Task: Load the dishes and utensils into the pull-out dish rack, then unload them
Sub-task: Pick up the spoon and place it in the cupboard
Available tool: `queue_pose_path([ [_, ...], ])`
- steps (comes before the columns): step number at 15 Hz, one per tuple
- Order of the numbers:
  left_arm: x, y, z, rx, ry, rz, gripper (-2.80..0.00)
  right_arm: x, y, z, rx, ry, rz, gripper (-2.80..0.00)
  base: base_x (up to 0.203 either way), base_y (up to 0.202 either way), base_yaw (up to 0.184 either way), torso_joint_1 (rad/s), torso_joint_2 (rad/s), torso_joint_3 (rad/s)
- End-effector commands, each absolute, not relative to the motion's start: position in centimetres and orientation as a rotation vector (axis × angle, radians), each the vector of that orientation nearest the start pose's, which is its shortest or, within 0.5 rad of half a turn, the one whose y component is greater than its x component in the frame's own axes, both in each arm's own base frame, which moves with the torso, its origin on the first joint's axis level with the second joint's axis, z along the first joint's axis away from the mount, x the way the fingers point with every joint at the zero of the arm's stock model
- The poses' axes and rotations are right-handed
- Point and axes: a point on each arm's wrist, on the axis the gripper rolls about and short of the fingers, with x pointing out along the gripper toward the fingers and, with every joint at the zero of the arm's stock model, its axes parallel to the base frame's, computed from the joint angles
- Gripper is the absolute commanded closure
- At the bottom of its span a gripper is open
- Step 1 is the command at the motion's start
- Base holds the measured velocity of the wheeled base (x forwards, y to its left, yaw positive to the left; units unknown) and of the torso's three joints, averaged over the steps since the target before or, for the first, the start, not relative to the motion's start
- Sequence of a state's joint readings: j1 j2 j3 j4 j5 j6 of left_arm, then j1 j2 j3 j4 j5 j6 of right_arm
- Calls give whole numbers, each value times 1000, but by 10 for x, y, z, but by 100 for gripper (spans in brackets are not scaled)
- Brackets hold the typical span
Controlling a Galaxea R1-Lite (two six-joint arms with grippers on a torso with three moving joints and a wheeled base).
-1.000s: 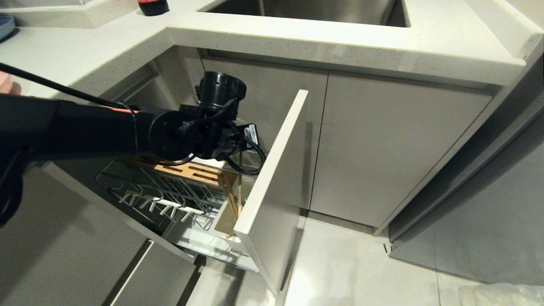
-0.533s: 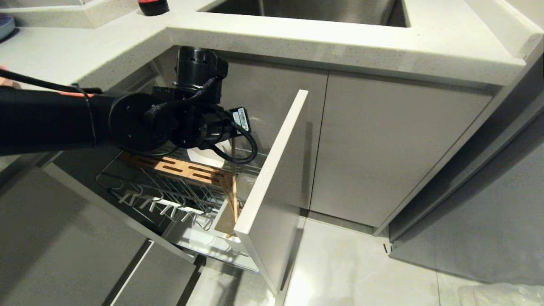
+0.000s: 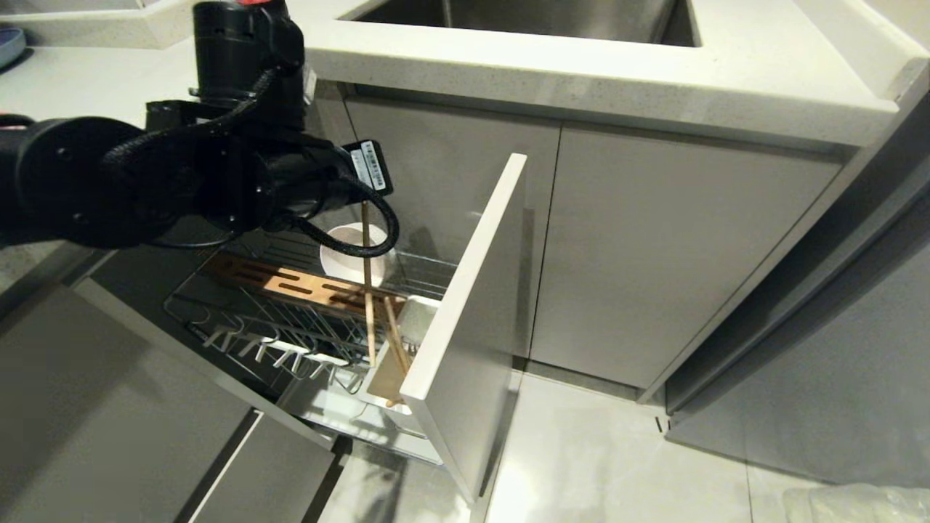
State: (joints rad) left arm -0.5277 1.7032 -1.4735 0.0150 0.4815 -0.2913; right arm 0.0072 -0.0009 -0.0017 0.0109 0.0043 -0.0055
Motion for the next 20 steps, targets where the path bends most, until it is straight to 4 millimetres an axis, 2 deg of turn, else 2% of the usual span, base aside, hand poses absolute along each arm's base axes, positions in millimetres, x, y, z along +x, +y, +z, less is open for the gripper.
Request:
queue_pose_path([
  [1, 264, -142, 321, -173, 129, -25, 0, -23, 0, 75, -6, 8, 12, 0, 0, 0, 0, 0, 0, 0],
  [5, 229, -123, 344, -44, -180, -9, 0, -23, 0, 75, -6, 8, 12, 0, 0, 0, 0, 0, 0, 0],
  [8, 202, -110, 339, -36, -269, -5, 0, -23, 0, 75, -6, 8, 12, 0, 0, 0, 0, 0, 0, 0],
  [11, 180, -106, 337, -107, -366, -17, 0, -23, 0, 75, -6, 8, 12, 0, 0, 0, 0, 0, 0, 0],
  [13, 173, -107, 337, -156, -414, -2, 0, -23, 0, 75, -6, 8, 12, 0, 0, 0, 0, 0, 0, 0],
  [16, 169, -114, 321, -164, -398, -24, 0, -23, 0, 75, -6, 8, 12, 0, 0, 0, 0, 0, 0, 0],
  [20, 182, -125, 291, -139, -367, -31, 0, -23, 0, 75, -6, 8, 12, 0, 0, 0, 0, 0, 0, 0],
])
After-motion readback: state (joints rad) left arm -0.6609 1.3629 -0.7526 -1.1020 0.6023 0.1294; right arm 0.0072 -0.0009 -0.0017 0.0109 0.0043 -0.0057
